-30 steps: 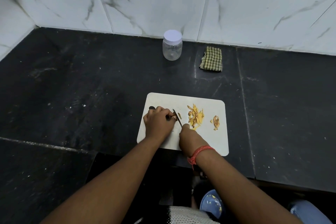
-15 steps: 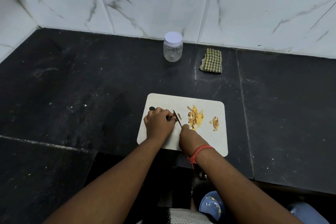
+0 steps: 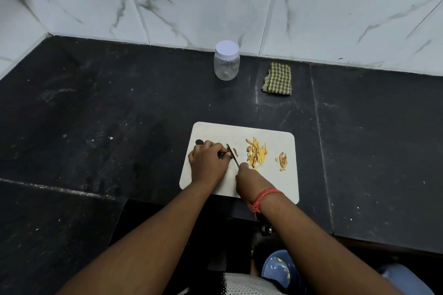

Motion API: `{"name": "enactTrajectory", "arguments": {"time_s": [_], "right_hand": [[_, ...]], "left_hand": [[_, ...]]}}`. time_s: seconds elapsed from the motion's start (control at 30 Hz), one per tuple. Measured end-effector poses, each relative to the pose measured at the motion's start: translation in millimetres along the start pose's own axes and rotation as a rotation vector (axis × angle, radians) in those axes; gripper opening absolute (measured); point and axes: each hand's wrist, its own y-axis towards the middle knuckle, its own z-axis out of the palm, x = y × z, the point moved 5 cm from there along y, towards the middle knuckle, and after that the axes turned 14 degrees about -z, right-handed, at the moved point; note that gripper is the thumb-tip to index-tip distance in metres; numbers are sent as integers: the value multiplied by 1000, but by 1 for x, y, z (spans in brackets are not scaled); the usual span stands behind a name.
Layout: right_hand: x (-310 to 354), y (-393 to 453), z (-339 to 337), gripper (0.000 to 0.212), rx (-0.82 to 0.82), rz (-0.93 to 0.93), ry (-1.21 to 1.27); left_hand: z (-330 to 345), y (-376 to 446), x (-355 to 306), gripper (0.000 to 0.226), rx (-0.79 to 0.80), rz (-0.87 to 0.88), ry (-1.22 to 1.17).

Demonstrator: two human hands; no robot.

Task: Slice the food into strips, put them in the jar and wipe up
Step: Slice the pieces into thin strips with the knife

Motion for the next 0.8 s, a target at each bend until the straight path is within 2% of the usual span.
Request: {"name": "enactTrajectory", "arguments": {"time_s": [0.4, 0.53, 0.67, 0.8], "right_hand": [[3, -8, 0, 33, -9, -43, 26], [0, -11, -2, 27, -22, -39, 99], [1, -11, 1, 31, -22, -47, 50], [-1, -13, 1, 25, -31, -42, 69]], "left_hand": [[1, -5, -2, 15, -2, -23, 2], [2, -5, -1, 15, 1, -23, 7], [2, -5, -1, 15, 9, -21, 0], [2, -6, -1, 14, 13, -13, 8]]}}
